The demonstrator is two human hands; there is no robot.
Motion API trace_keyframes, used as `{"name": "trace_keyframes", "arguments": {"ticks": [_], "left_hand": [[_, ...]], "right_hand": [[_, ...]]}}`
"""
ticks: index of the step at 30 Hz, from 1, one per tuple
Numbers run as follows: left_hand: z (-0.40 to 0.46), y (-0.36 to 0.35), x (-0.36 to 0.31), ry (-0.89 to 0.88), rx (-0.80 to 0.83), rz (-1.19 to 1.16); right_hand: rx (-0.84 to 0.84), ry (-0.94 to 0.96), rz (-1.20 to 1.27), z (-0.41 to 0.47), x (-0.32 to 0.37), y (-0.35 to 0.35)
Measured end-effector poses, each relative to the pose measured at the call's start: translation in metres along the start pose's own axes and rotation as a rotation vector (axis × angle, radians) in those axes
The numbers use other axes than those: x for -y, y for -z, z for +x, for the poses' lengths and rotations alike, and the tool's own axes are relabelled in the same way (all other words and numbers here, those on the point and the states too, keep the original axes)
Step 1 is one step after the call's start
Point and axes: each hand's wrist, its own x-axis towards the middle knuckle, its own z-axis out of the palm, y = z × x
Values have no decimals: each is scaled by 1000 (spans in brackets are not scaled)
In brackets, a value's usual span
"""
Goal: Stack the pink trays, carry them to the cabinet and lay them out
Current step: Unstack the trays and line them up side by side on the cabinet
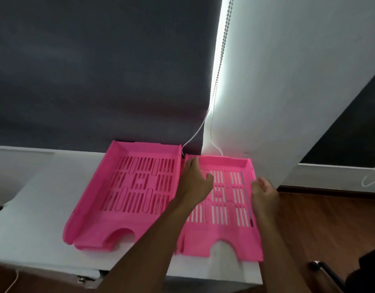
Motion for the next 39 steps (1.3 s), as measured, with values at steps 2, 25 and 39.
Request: {"name": "trace_keyframes", "arguments": {"ticks": [2, 25, 39], "left_hand": [[1, 24, 5, -15, -73, -22], [-12, 260, 237, 187, 106, -478], [-29, 419, 350, 317, -154, -421]], "right_hand": [[87, 68, 29, -18, 22, -17], [370, -21, -47, -179, 122, -174], [601, -80, 158, -264, 133, -355]]}}
